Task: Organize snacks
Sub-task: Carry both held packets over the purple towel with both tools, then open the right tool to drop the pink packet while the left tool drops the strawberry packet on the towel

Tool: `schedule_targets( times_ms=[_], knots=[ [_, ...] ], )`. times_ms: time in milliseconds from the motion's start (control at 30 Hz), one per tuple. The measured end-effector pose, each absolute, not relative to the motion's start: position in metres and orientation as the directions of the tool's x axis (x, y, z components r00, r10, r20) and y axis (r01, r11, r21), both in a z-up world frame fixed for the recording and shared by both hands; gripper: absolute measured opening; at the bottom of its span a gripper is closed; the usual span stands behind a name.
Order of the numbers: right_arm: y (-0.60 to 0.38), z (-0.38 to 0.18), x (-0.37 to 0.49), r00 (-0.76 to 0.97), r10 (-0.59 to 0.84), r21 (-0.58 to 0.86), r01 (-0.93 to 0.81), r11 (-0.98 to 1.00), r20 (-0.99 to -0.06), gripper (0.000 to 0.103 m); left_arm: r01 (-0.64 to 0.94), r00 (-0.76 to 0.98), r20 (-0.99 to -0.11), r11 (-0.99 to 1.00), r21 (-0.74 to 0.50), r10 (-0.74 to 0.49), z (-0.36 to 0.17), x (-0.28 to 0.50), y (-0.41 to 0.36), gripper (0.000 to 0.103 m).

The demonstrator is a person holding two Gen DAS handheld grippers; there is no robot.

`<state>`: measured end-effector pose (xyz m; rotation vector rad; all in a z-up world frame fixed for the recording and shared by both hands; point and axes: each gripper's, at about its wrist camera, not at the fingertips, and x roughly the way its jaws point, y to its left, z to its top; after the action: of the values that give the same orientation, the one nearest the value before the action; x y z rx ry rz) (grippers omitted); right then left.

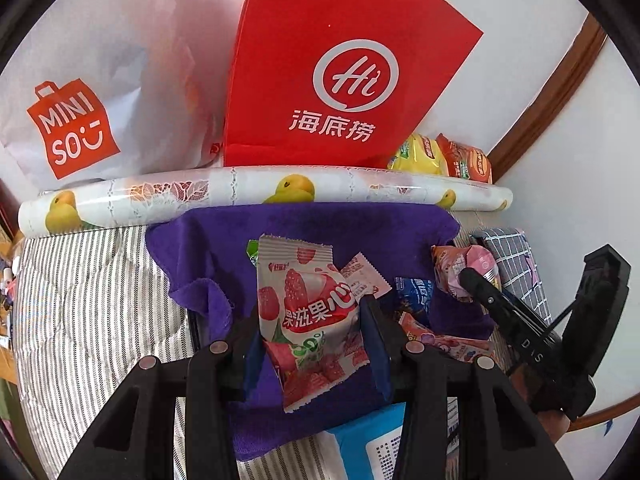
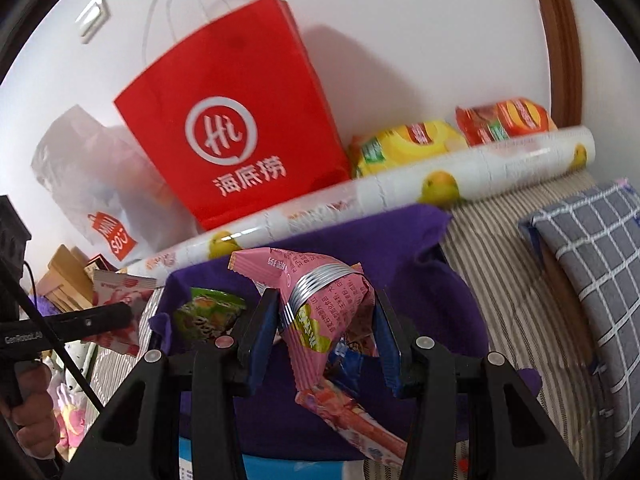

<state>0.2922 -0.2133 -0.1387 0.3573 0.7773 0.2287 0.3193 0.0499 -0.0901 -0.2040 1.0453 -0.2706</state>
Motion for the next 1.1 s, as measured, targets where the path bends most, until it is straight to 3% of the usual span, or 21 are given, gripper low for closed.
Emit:
schedule_targets(
  times_ms=[1100],
  knots=[
    [-0.200, -0.157, 0.297, 0.647, 0.281, 0.322, -0.059, 0.945, -0.708, 0.048, 0.167, 0.435, -0.840, 0.946, -0.277, -0.323, -0.098, 0.322, 0.037, 0.042]
  ],
)
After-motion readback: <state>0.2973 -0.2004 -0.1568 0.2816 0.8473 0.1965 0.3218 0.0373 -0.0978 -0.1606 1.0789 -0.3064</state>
